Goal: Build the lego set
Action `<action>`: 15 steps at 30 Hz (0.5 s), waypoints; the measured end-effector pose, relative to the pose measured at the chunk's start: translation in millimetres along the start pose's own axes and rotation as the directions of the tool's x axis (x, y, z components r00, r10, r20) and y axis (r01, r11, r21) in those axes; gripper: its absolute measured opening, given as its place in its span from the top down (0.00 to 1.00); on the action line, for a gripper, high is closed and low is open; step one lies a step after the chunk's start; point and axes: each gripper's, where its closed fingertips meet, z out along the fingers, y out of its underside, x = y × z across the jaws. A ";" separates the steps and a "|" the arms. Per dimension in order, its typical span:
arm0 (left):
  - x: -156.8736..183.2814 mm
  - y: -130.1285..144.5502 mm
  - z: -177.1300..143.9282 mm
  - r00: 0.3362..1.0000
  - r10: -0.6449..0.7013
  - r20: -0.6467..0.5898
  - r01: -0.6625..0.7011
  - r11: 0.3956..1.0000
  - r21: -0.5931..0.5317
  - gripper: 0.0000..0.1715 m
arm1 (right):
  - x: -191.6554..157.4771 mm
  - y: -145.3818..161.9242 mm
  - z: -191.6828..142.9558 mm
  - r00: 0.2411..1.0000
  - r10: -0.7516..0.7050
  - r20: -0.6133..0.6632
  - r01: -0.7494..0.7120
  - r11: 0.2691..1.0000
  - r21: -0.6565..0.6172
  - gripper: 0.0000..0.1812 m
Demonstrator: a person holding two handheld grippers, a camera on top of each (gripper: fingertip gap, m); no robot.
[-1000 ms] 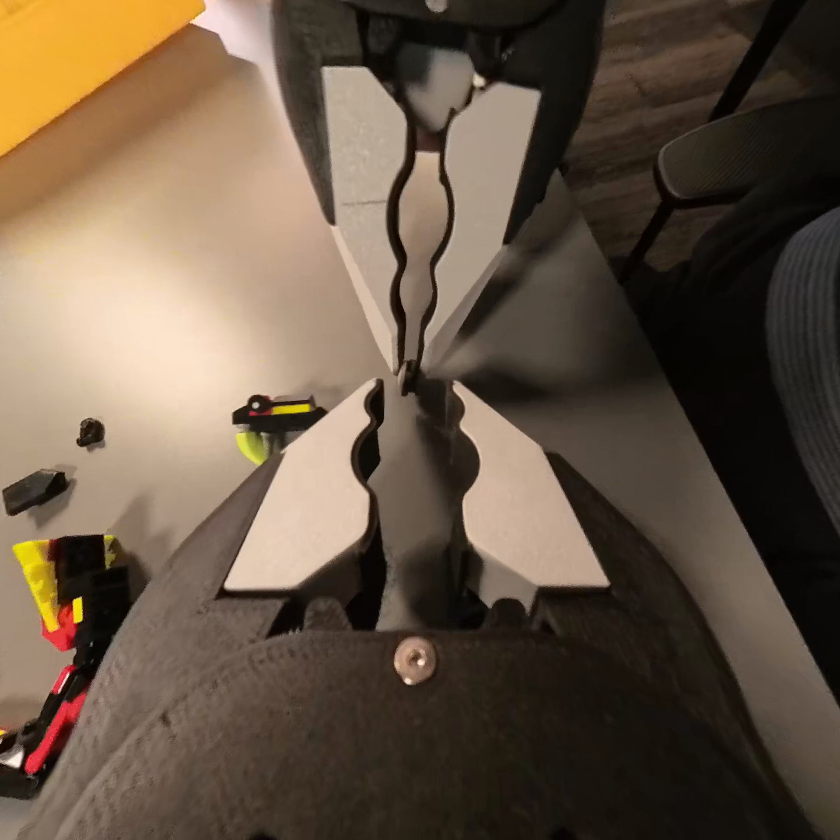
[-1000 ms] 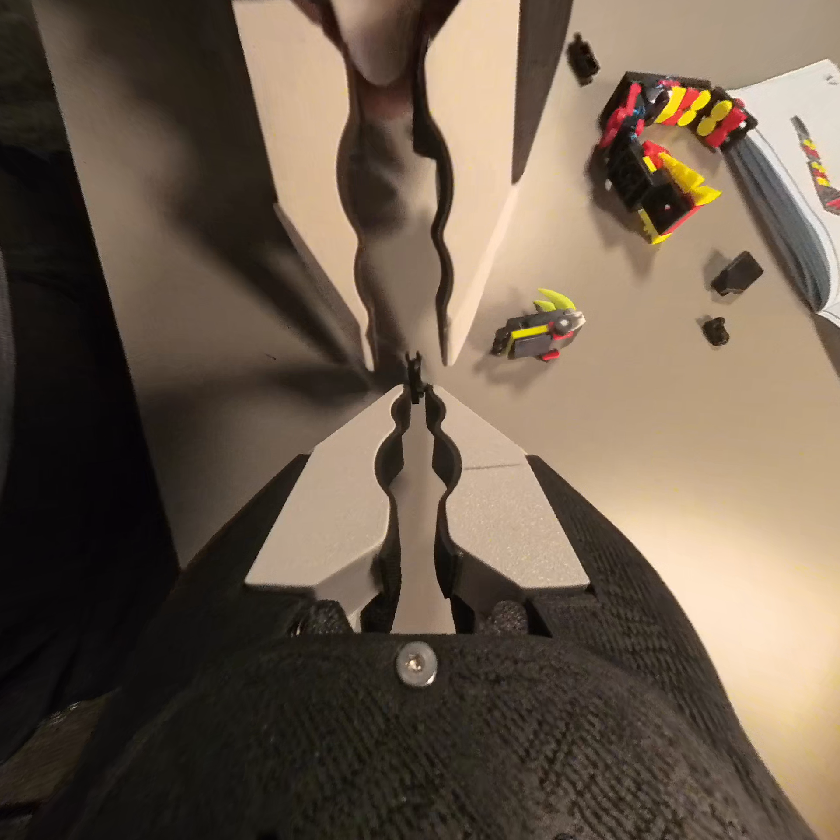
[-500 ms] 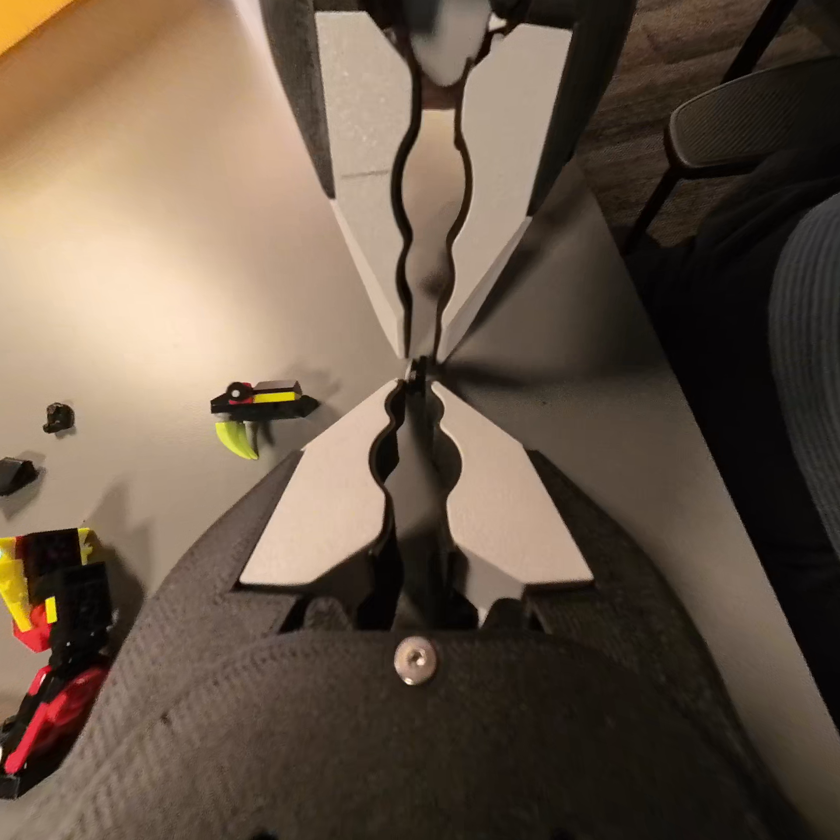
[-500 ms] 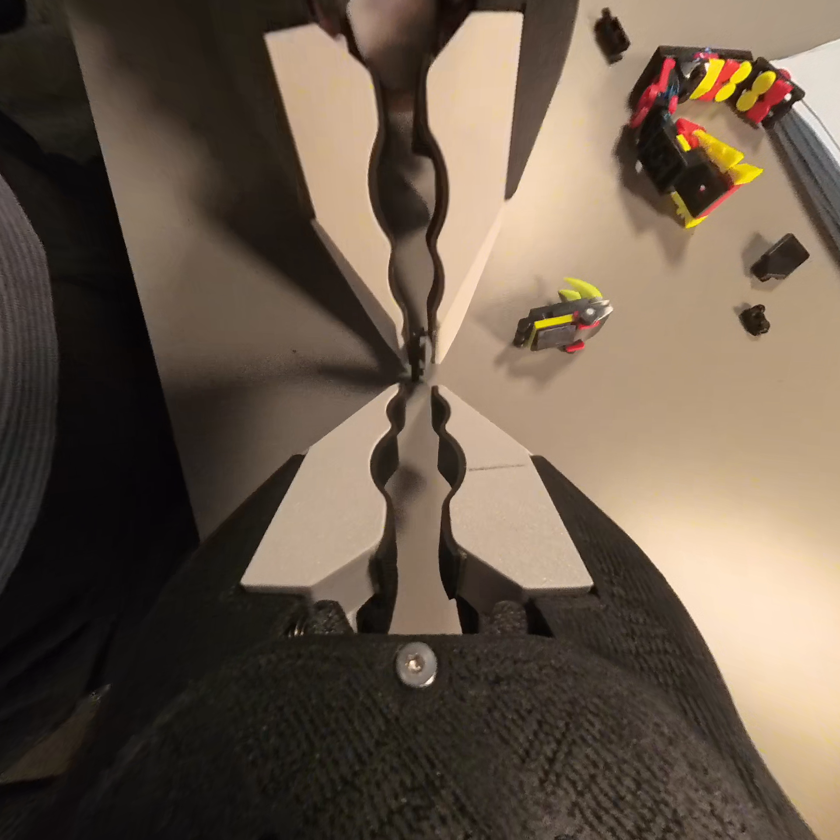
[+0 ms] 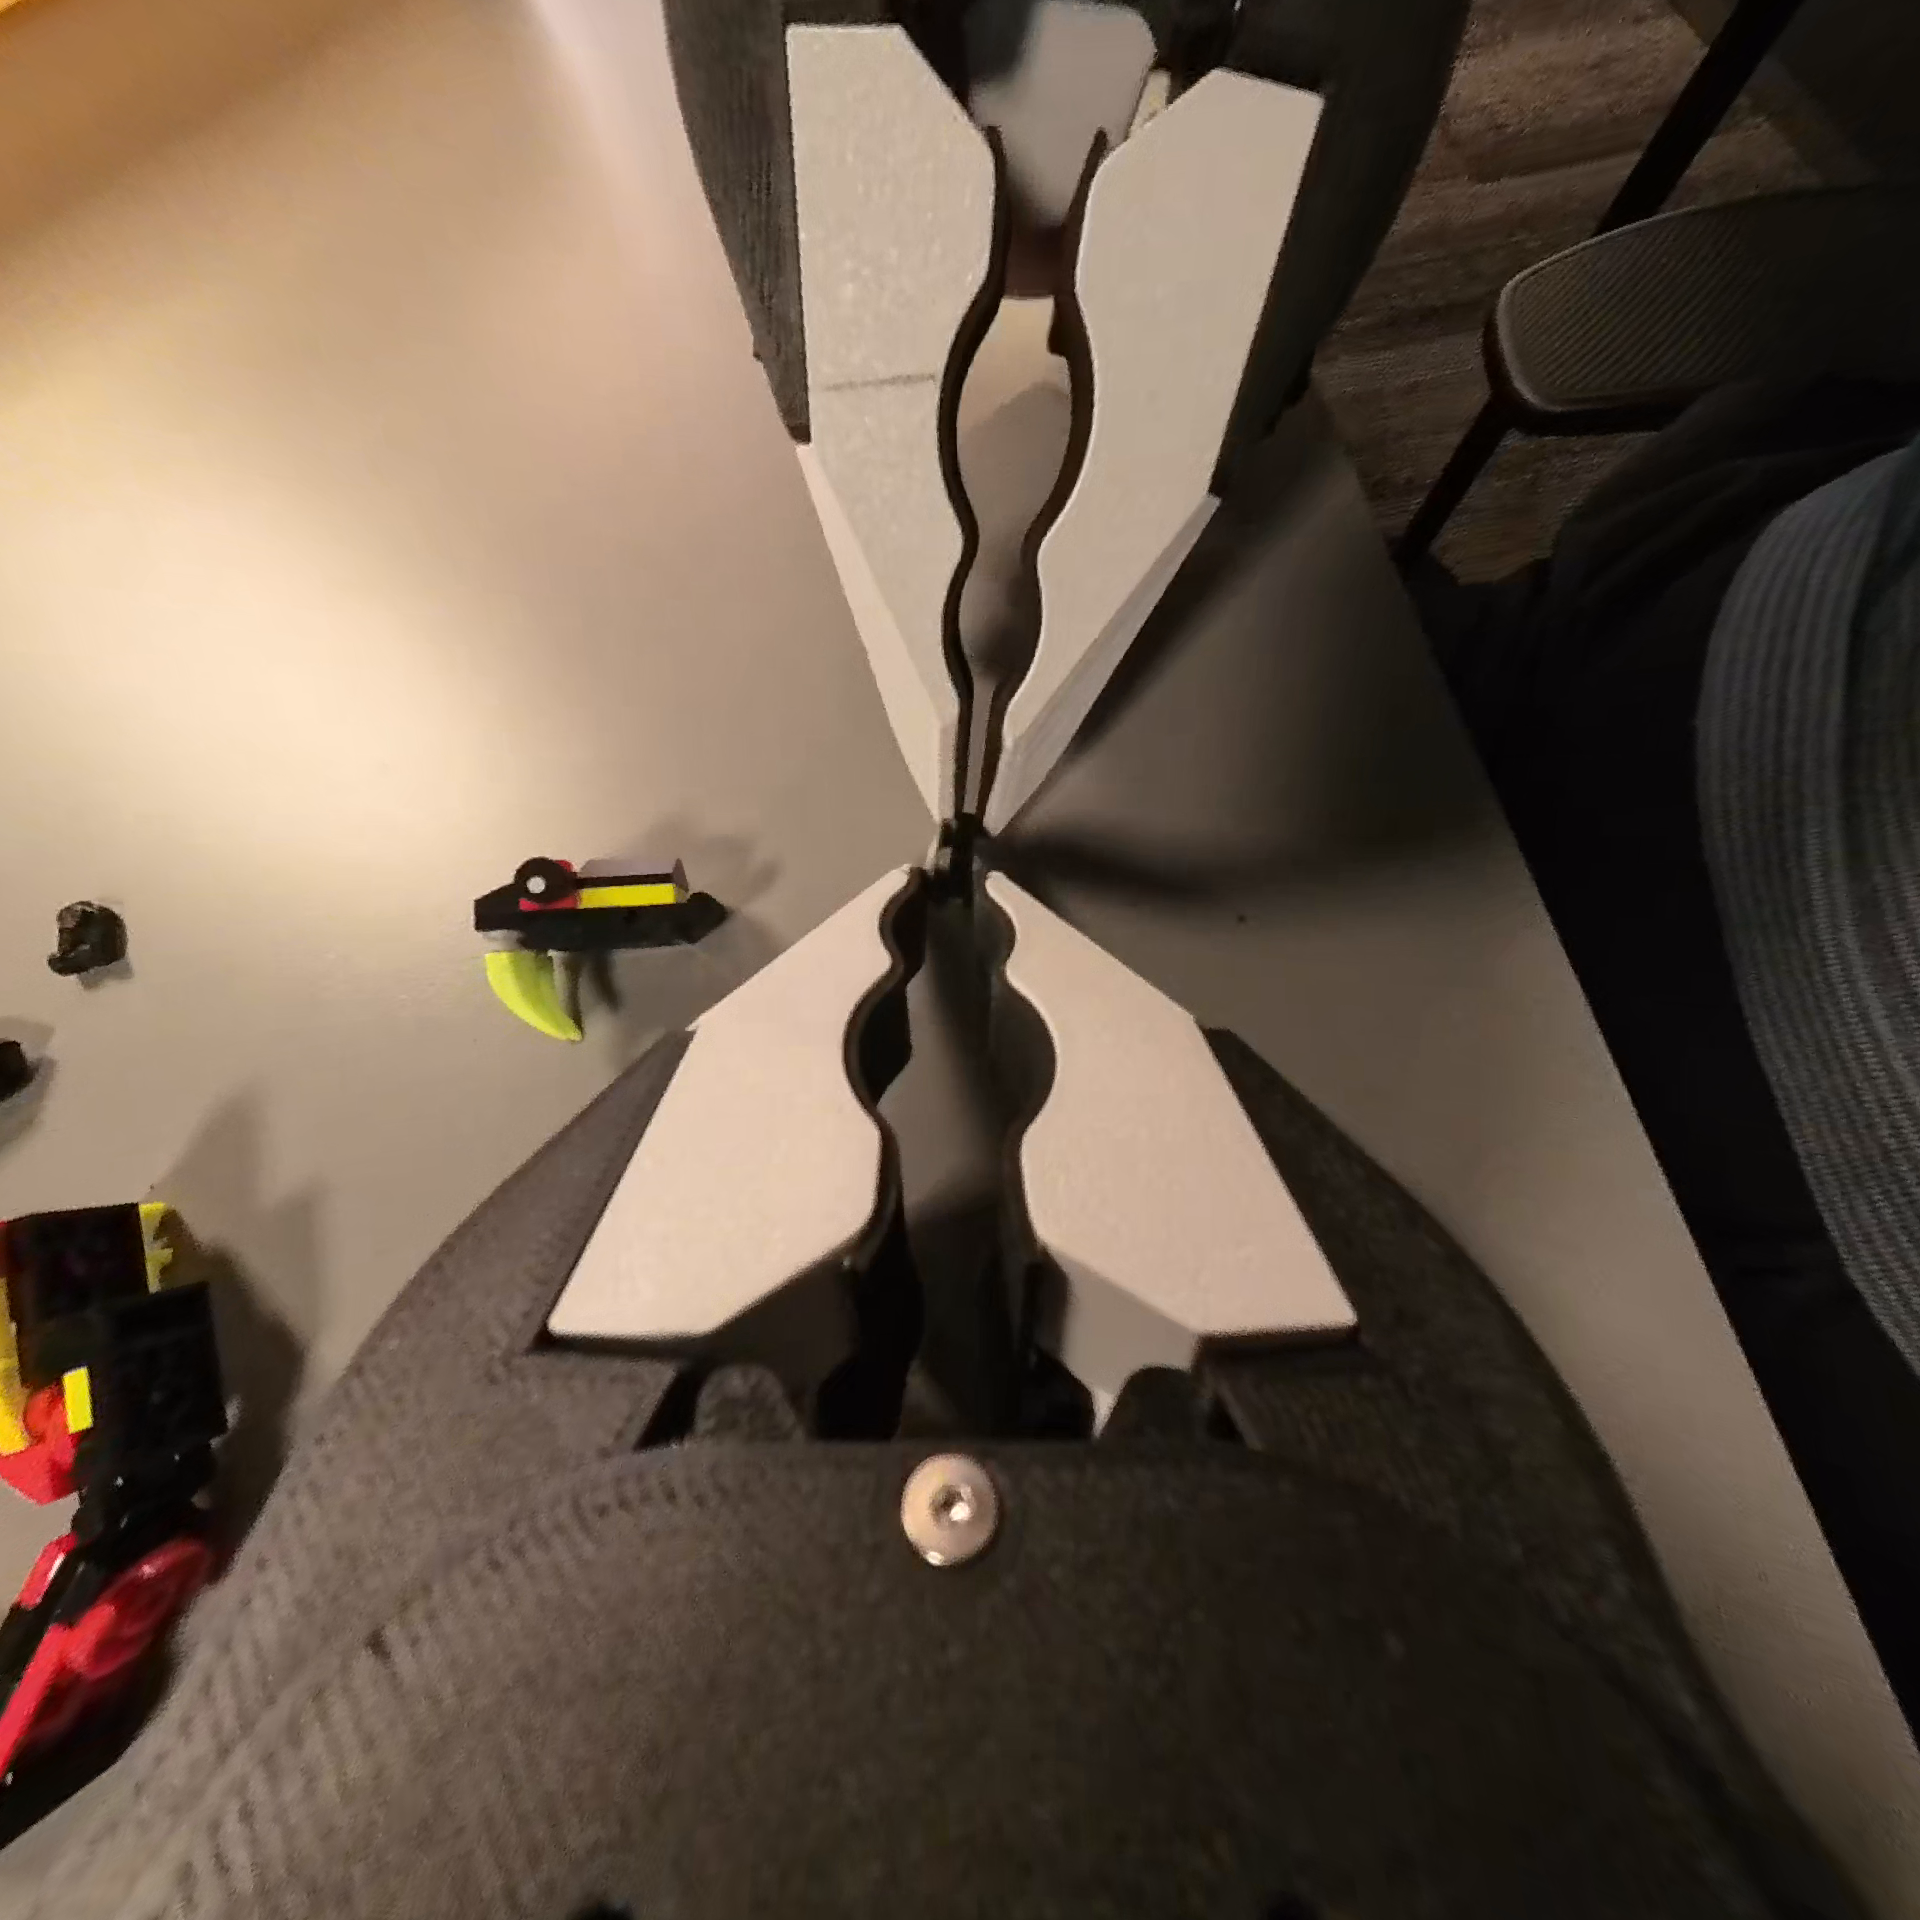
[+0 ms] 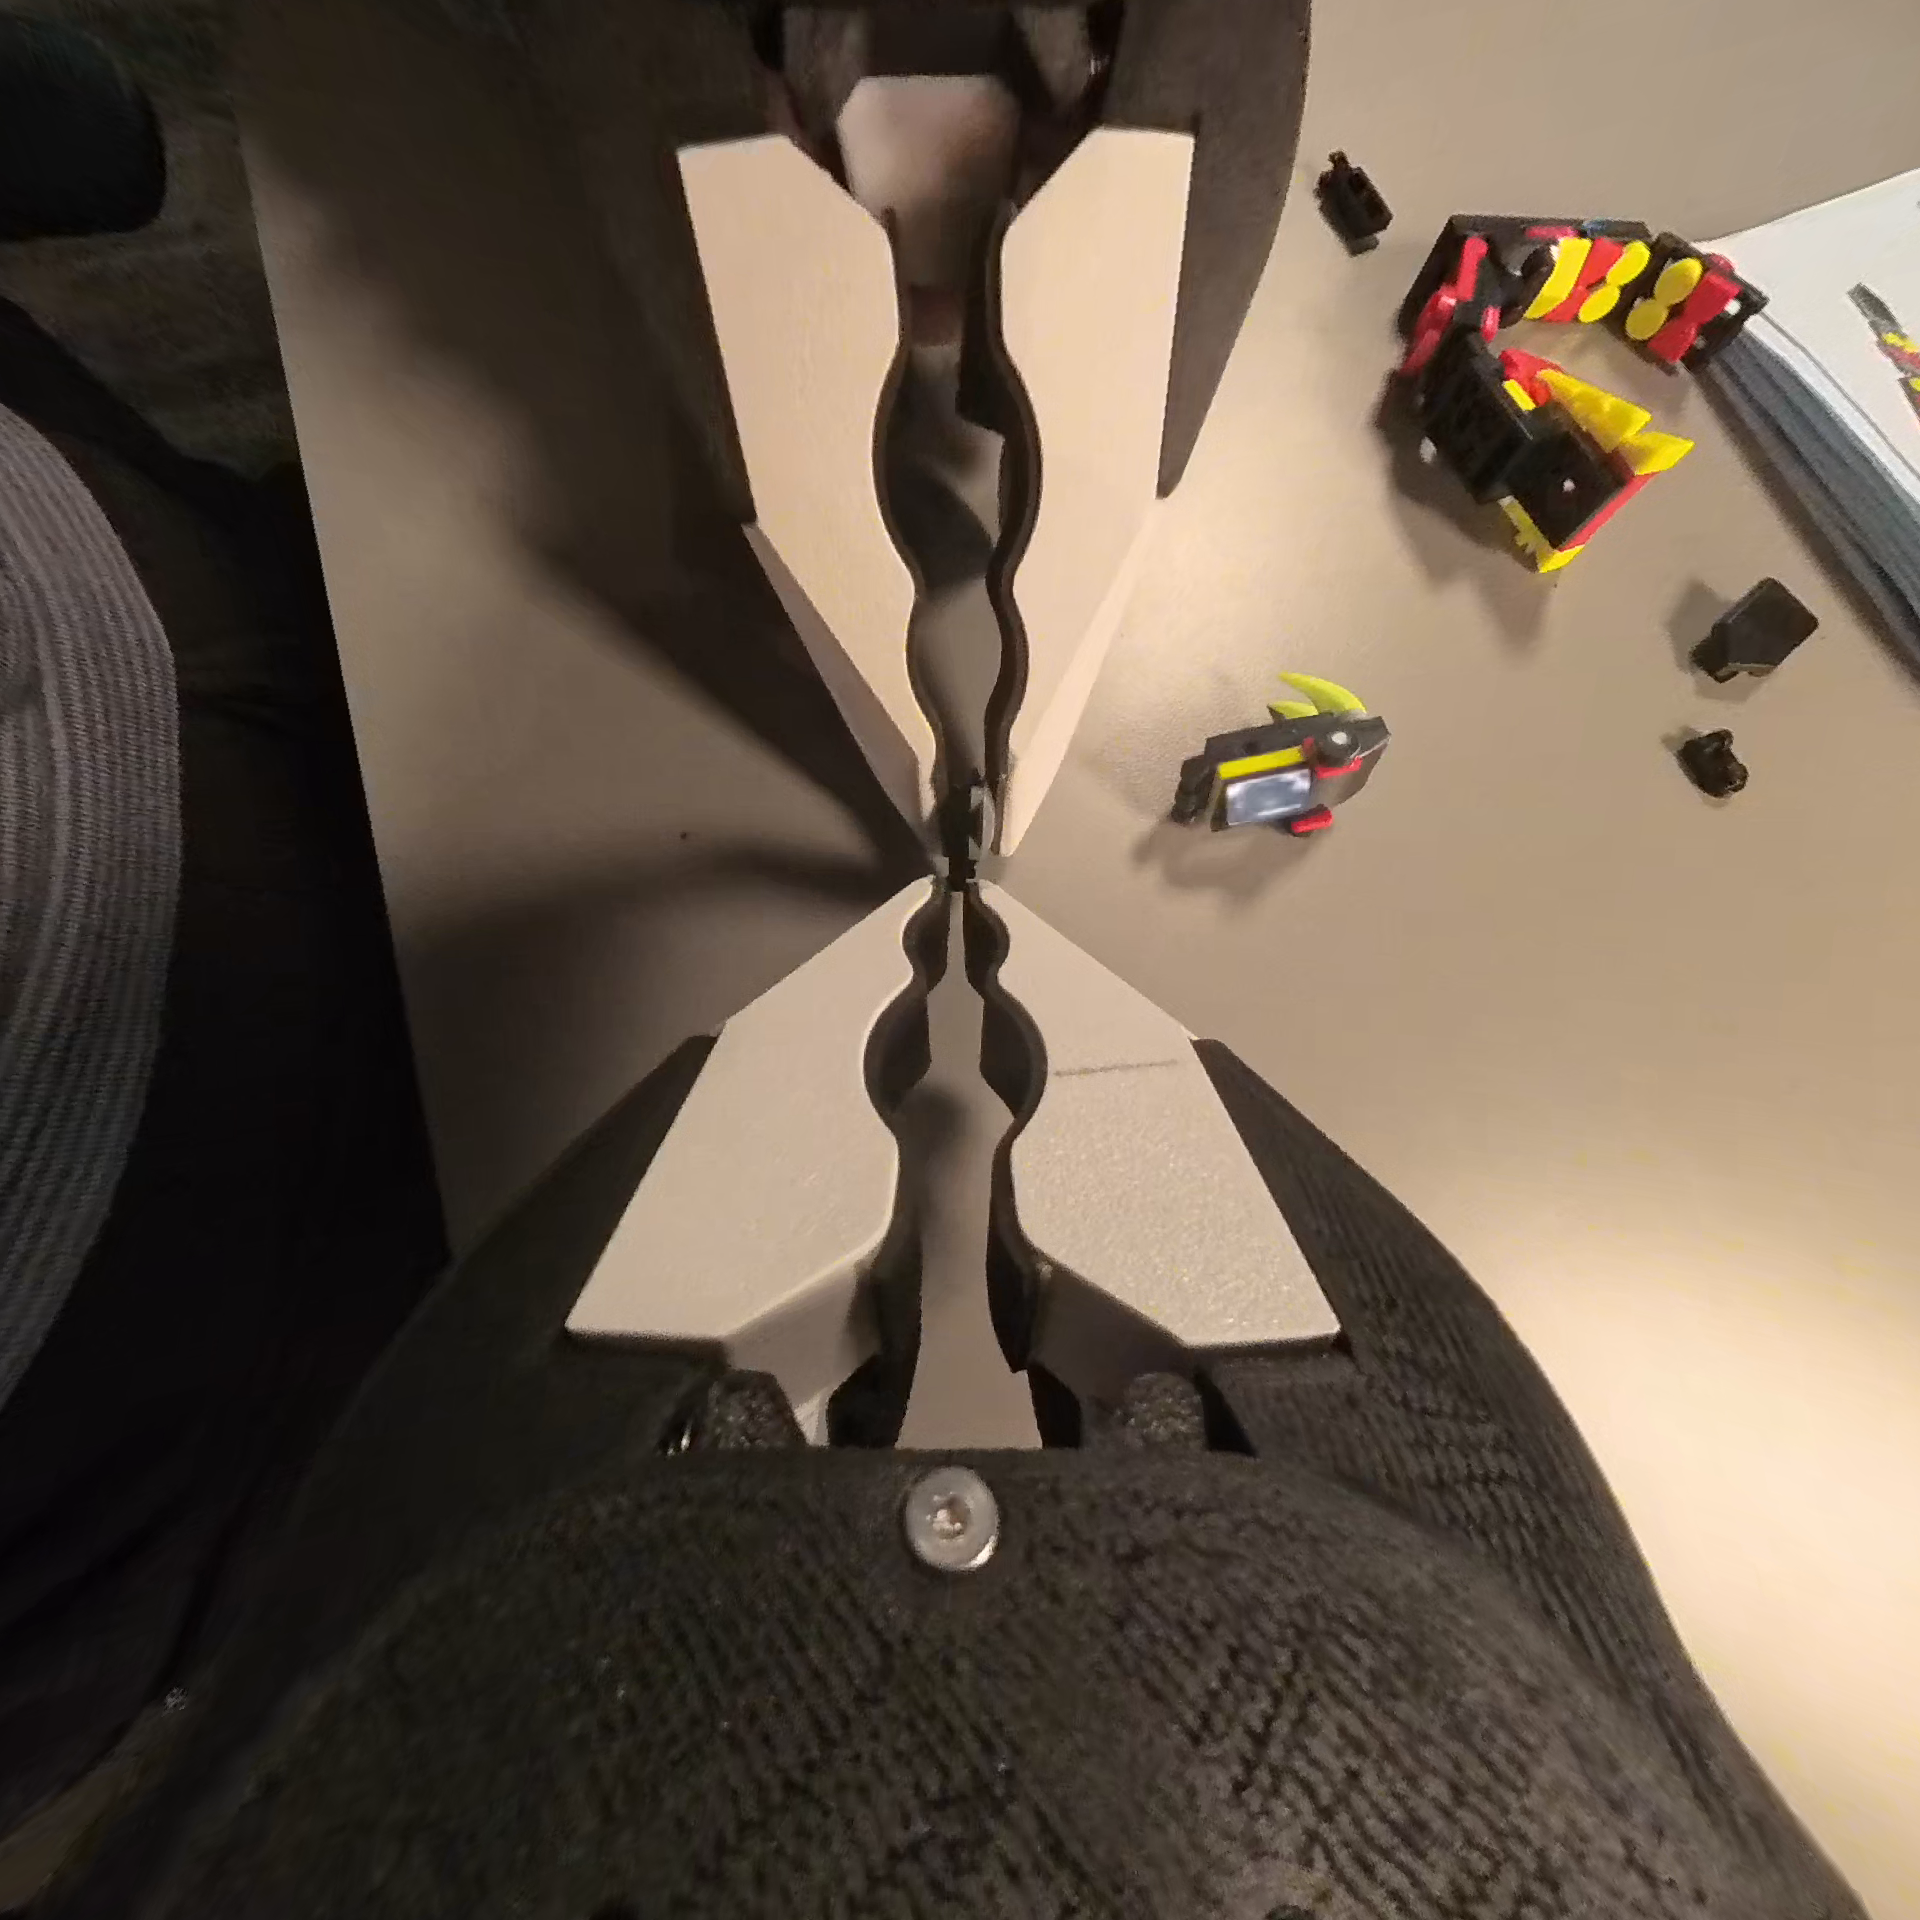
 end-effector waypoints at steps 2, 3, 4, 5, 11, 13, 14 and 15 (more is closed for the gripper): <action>0.3 -0.1 0.1 1.000 0.006 0.003 -0.006 1.000 0.000 0.96 | -0.6 0.5 -0.4 1.000 -0.023 -0.002 0.023 1.000 -0.021 1.00; 0.7 -0.2 0.2 1.000 0.007 0.003 -0.007 1.000 -0.001 0.96 | -1.2 0.8 -0.5 0.999 -0.038 -0.002 0.038 0.999 -0.034 1.00; 1.0 -0.4 0.4 1.000 0.007 0.002 -0.007 1.000 -0.001 0.96 | -1.7 1.0 -0.8 0.999 -0.052 -0.002 0.052 0.997 -0.048 1.00; 1.1 -0.5 0.5 1.000 0.007 0.003 -0.007 1.000 -0.001 0.96 | -2.1 1.2 -0.9 0.998 -0.067 -0.003 0.066 0.996 -0.061 1.00; 1.8 -0.7 0.7 1.000 0.011 0.003 -0.011 1.000 -0.003 0.95 | -2.9 2.3 0.1 0.991 -0.130 -0.011 0.128 0.985 -0.114 1.00; 1.8 -0.7 0.8 1.000 0.013 0.005 -0.013 1.000 -0.004 0.95 | -3.0 2.6 1.0 0.989 -0.145 -0.016 0.142 0.982 -0.121 1.00; 1.7 -0.6 0.7 1.000 0.012 0.005 -0.012 1.000 -0.005 0.95 | -2.9 2.4 1.4 0.989 -0.147 -0.018 0.143 0.982 -0.122 1.00; 1.9 -0.5 0.6 1.000 0.007 0.003 -0.007 1.000 -0.006 0.95 | -3.2 2.4 1.7 0.989 -0.148 -0.018 0.145 0.982 -0.122 1.00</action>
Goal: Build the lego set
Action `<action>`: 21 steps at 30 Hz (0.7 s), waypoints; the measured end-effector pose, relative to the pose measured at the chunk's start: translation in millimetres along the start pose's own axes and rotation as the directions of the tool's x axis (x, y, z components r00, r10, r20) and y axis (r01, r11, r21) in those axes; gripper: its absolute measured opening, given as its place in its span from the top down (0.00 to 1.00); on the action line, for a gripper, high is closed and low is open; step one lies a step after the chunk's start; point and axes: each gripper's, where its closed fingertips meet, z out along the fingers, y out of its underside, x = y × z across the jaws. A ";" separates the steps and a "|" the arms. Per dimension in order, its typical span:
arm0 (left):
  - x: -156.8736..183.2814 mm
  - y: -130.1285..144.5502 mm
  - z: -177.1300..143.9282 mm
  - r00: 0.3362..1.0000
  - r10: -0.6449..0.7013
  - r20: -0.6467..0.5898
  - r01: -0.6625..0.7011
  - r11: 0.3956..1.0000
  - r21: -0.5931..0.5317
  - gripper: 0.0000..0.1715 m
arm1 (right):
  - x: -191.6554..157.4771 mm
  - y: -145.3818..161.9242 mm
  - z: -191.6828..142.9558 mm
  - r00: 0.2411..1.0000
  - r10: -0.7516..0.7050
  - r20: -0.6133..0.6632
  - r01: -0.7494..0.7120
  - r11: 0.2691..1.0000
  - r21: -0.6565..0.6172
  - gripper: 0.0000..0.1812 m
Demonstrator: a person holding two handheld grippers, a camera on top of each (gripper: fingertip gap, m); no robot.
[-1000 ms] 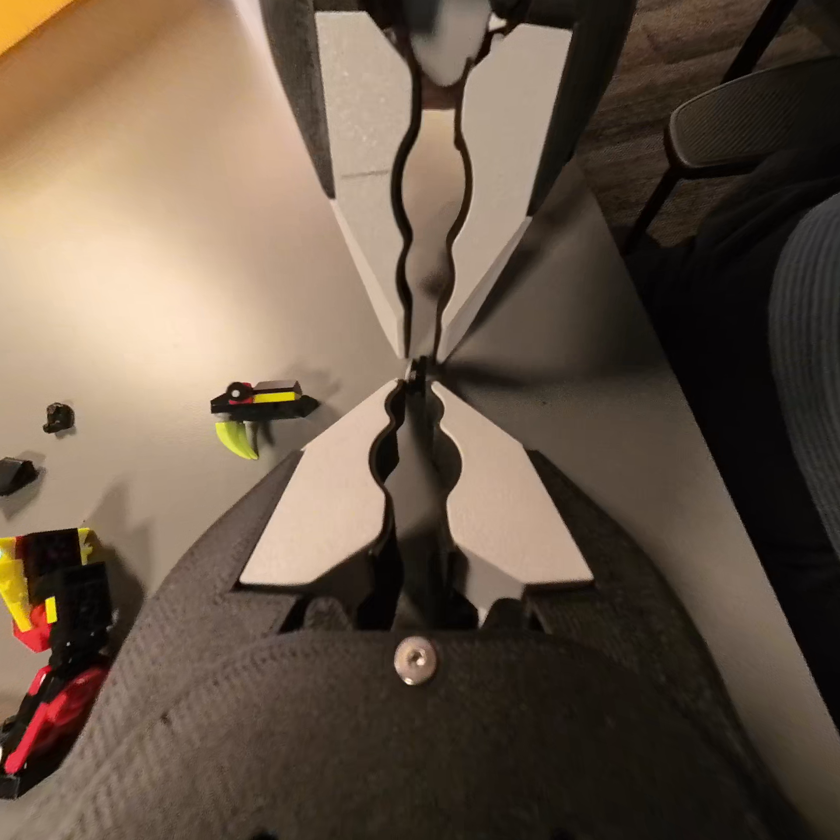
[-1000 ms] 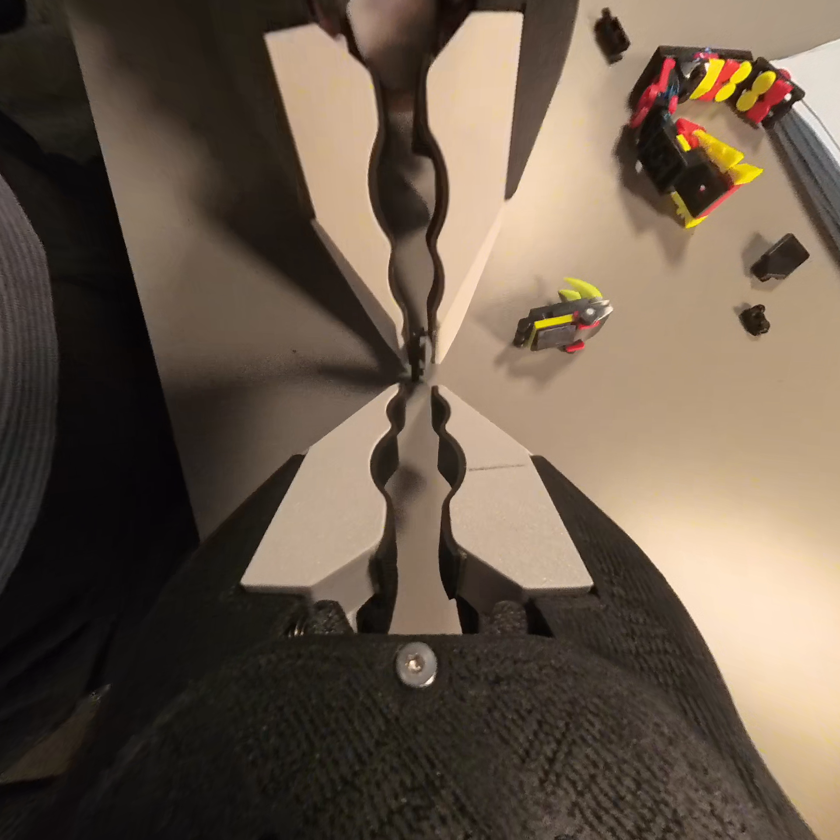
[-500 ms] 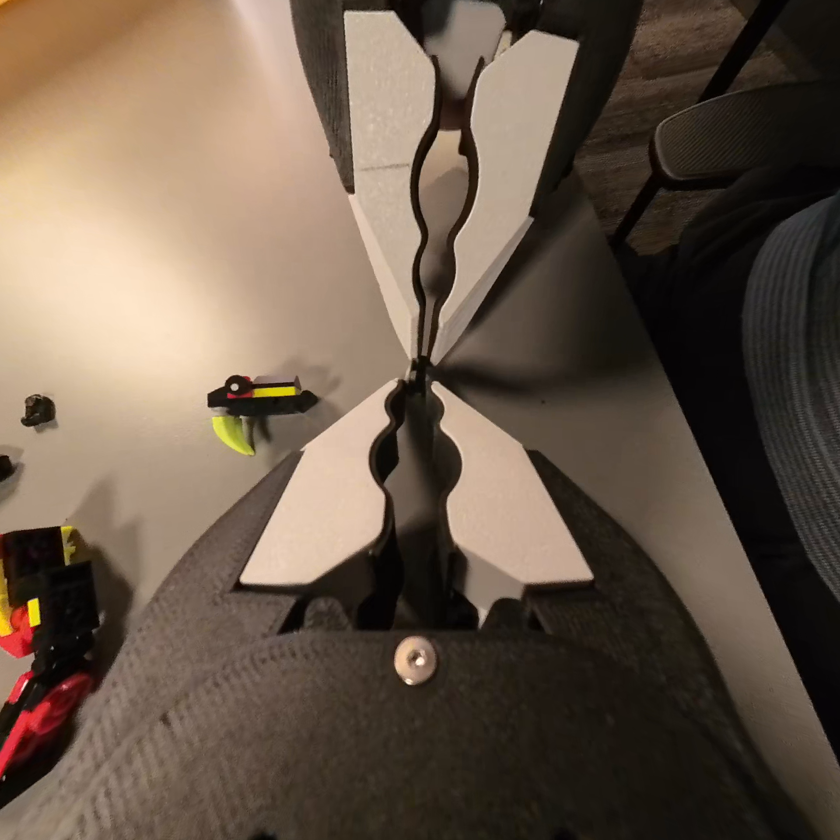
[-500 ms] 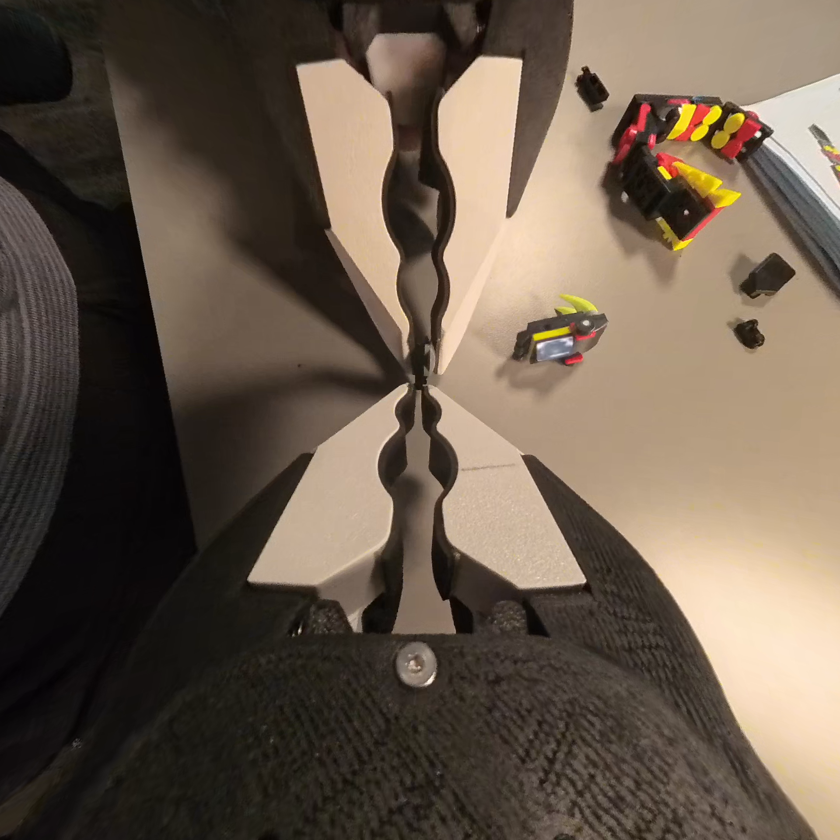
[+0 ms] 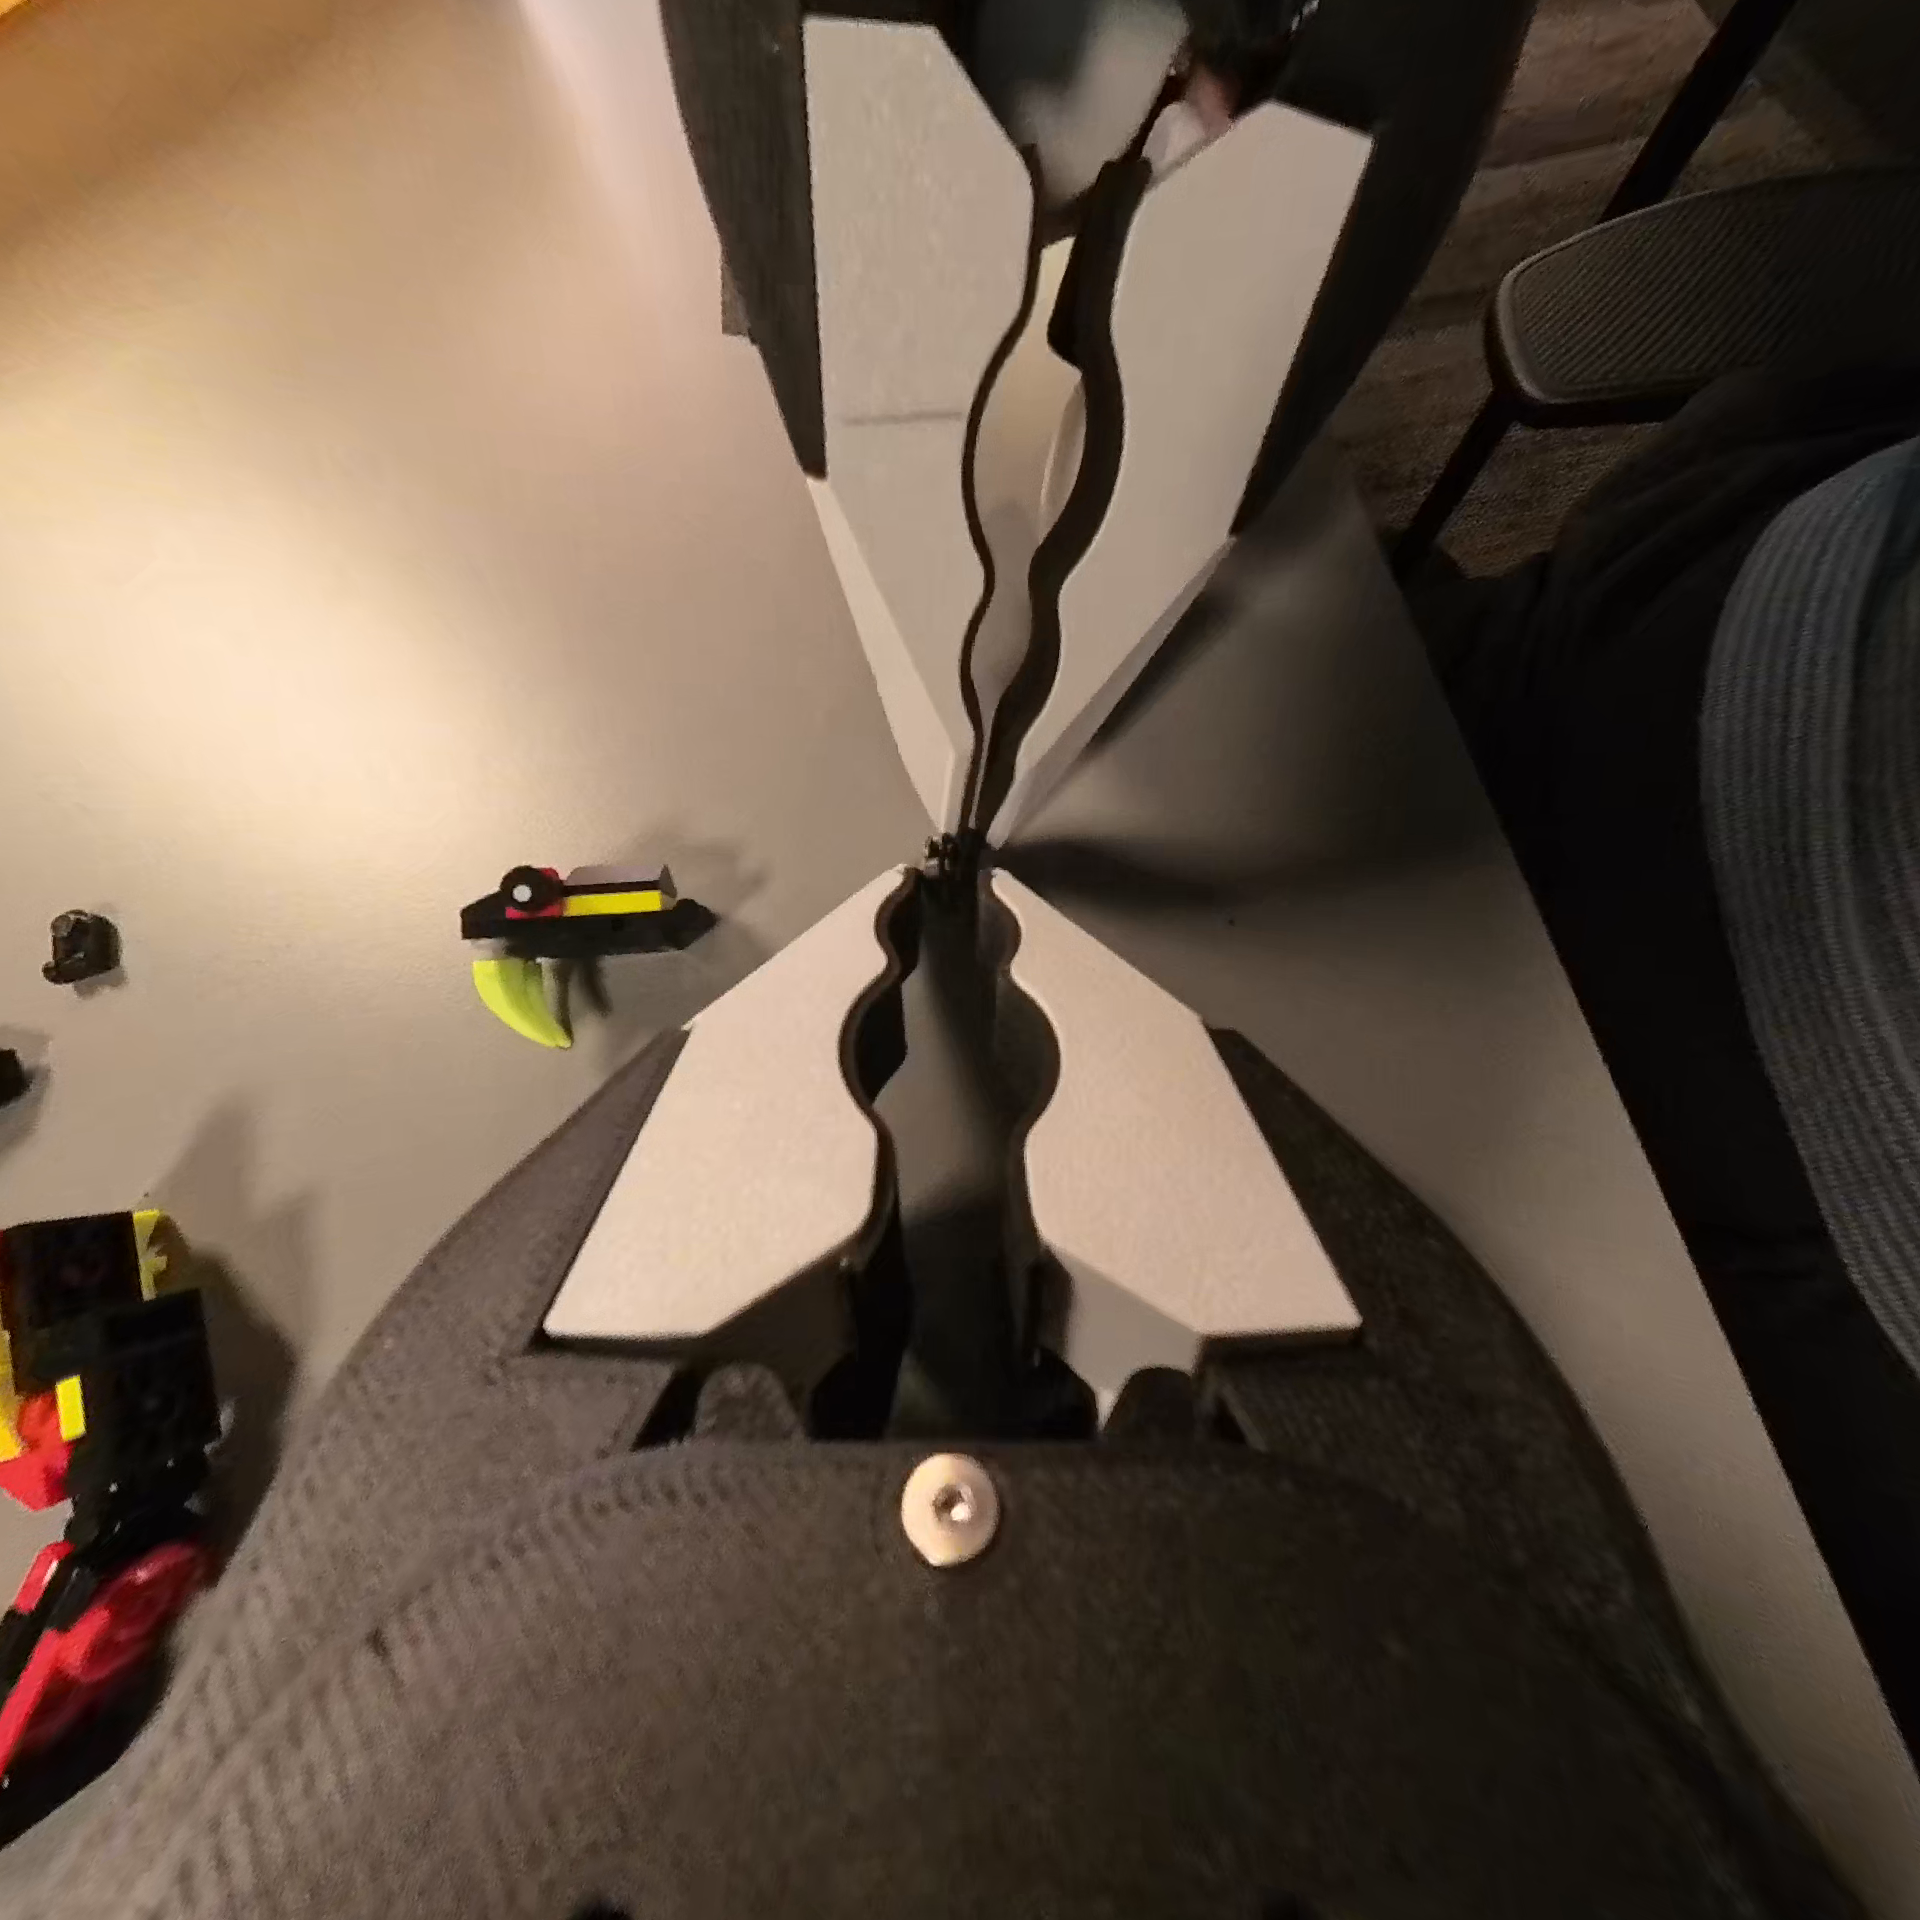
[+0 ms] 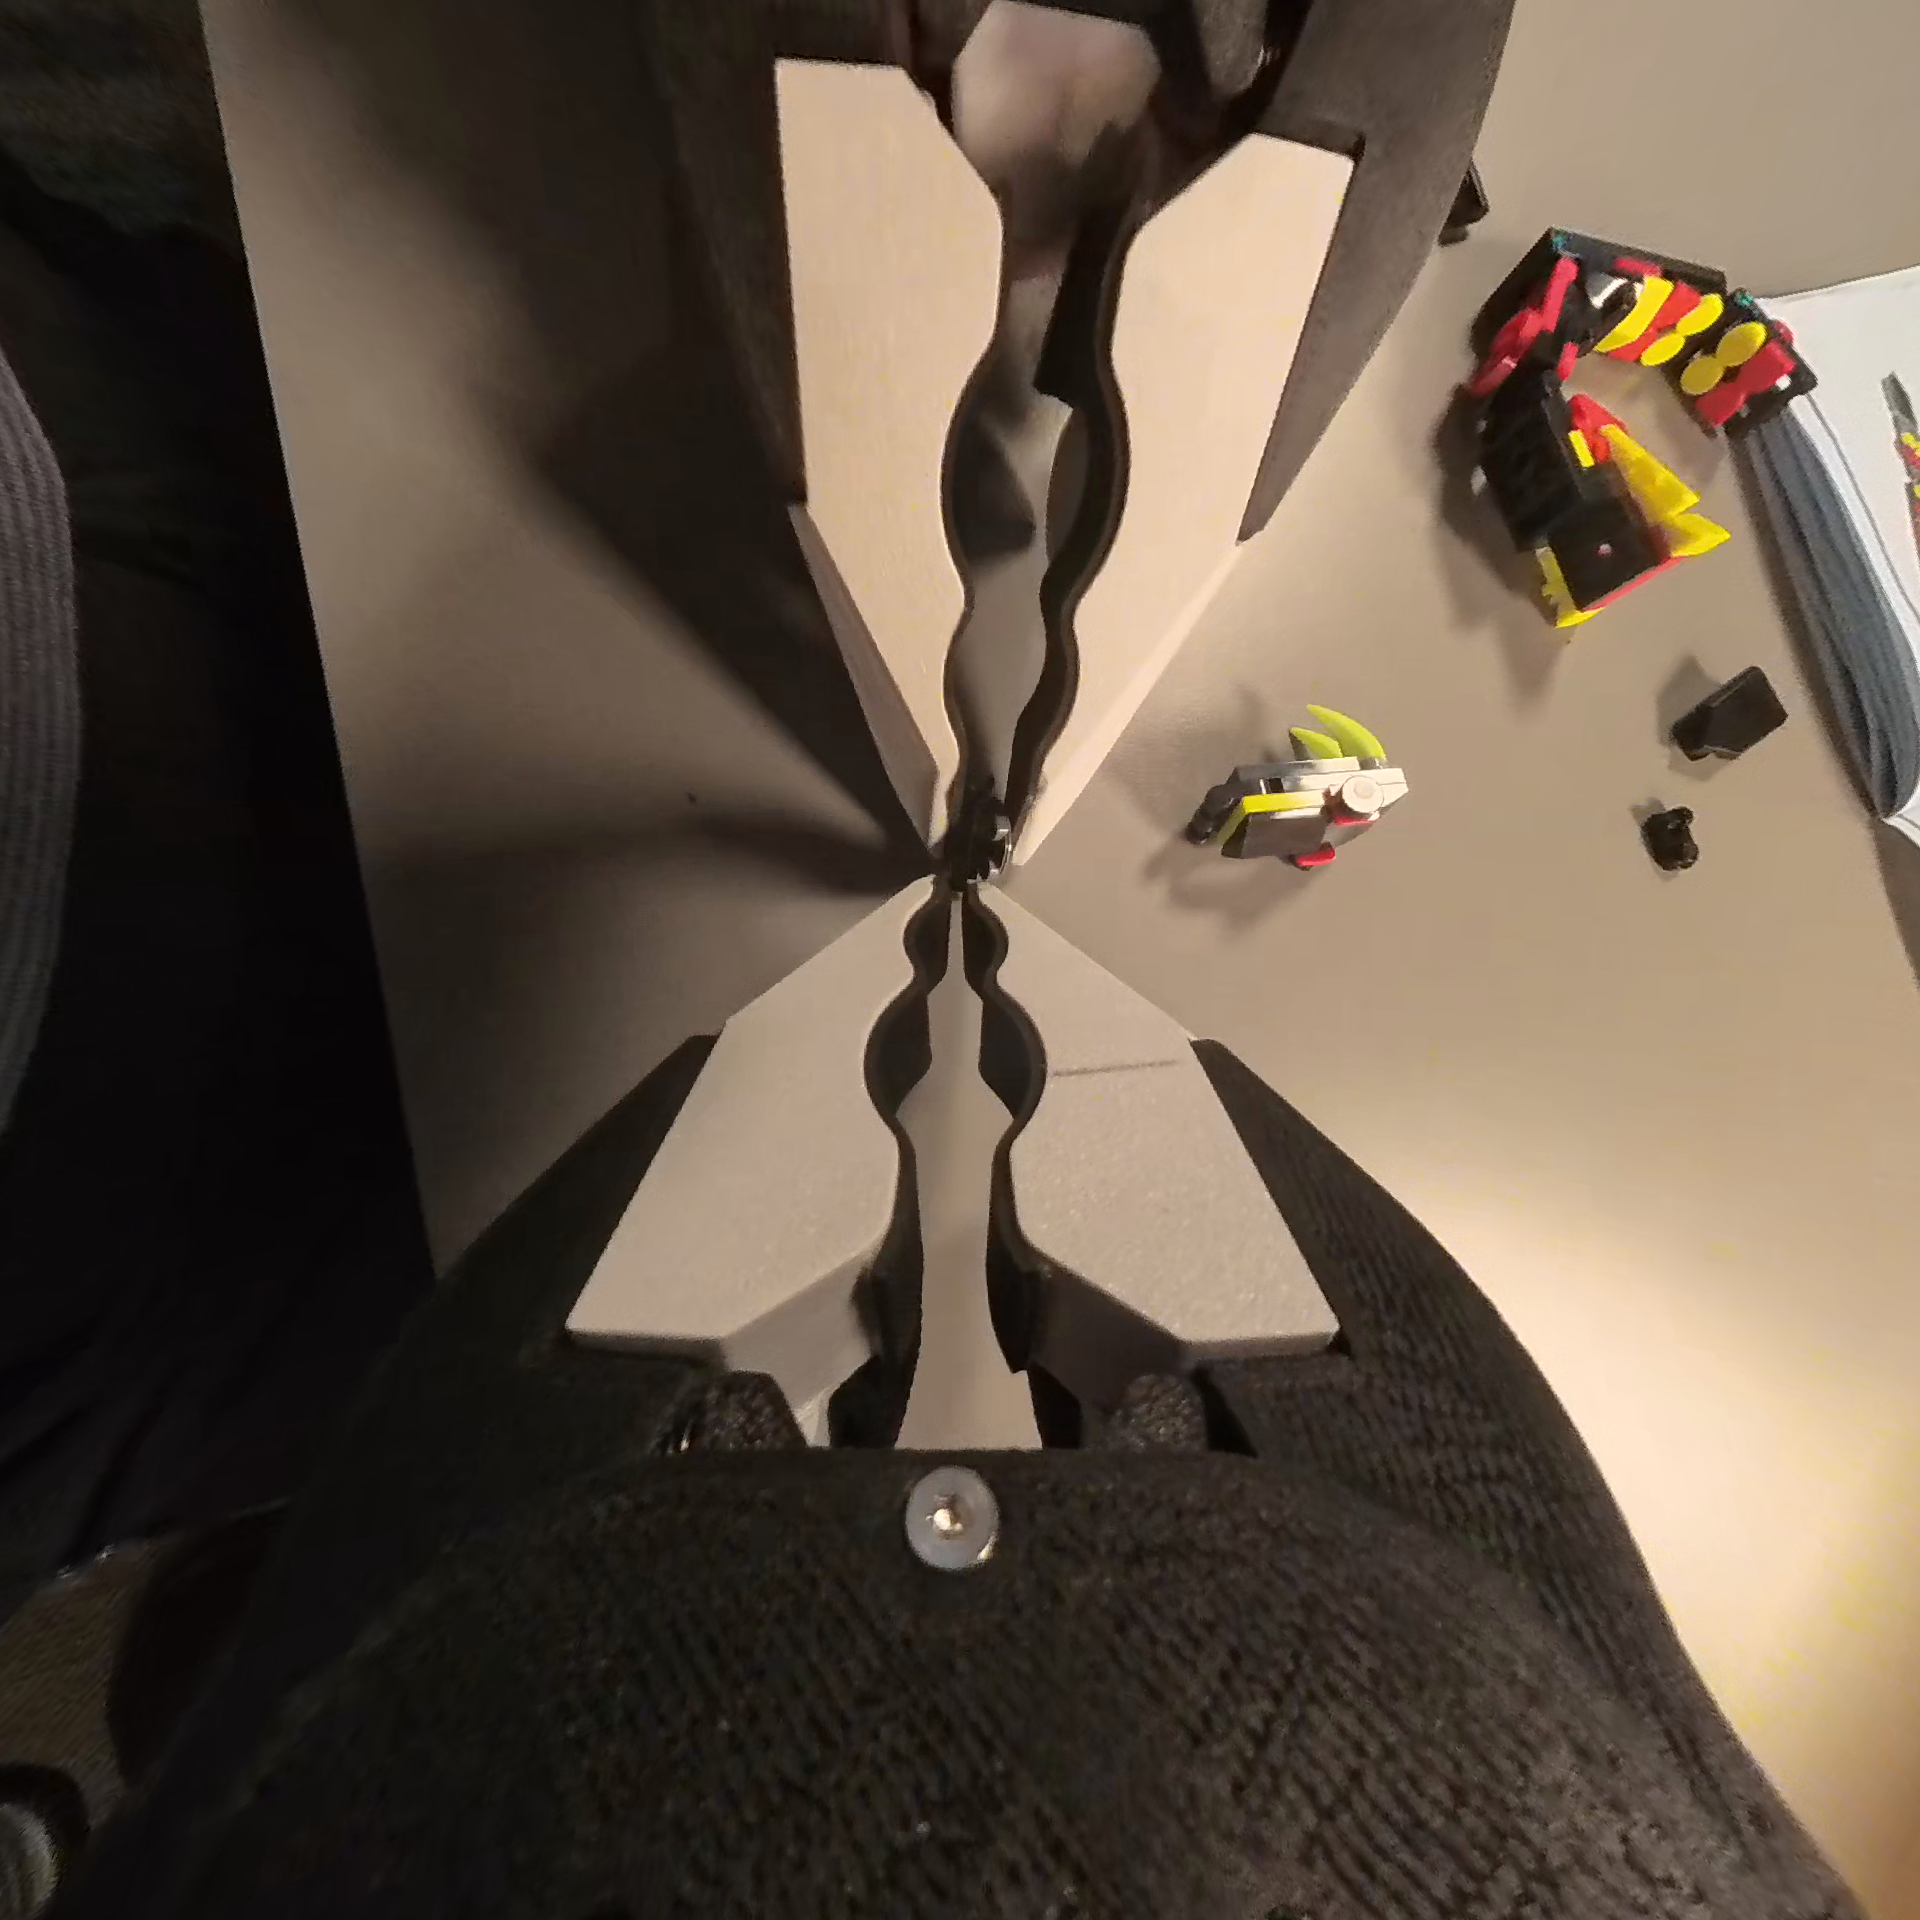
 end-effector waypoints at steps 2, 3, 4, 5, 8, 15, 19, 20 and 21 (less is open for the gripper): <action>0.2 0.2 -0.1 1.000 -0.005 -0.004 0.005 1.000 -0.003 0.95 | 0.3 0.6 0.7 1.000 -0.002 -0.002 0.002 1.000 -0.005 1.00; 0.2 0.3 -0.1 1.000 -0.007 -0.005 0.007 1.000 -0.004 0.95 | 0.3 0.6 1.0 1.000 -0.002 -0.003 0.002 1.000 -0.006 1.00; 0.2 0.4 -0.2 1.000 -0.008 -0.005 0.008 1.000 -0.005 0.95 | 0.3 0.5 1.1 1.000 -0.002 -0.003 0.002 1.000 -0.006 1.00; 0.1 0.4 -0.1 1.000 -0.006 -0.004 0.006 1.000 -0.006 0.95 | 0.4 0.1 1.2 1.000 -0.002 -0.004 0.002 1.000 -0.006 1.00; -0.1 0.6 -0.2 1.000 0.006 0.005 -0.006 1.000 -0.009 0.94 | 0.7 -1.8 1.6 1.000 0.014 -0.001 -0.014 1.000 0.001 1.00; 1.1 2.9 -2.0 1.000 -0.024 -0.014 0.023 0.999 -0.047 0.95 | 2.7 -3.7 2.1 0.996 0.091 0.005 -0.091 0.995 0.041 0.96; 1.2 3.2 -2.2 0.999 -0.026 -0.021 0.025 0.999 -0.039 0.95 | 7.2 -5.5 2.6 0.994 0.113 0.001 -0.112 0.990 0.090 0.89; 1.4 3.3 -2.3 0.999 -0.027 -0.024 0.026 0.999 -0.037 0.95 | 5.2 -6.4 3.0 0.993 0.113 0.019 -0.114 0.988 0.103 0.90; 1.5 3.4 -2.5 0.999 -0.030 -0.027 0.029 0.999 -0.034 0.95 | 3.7 -6.9 3.4 0.993 0.110 0.030 -0.113 0.987 0.114 0.92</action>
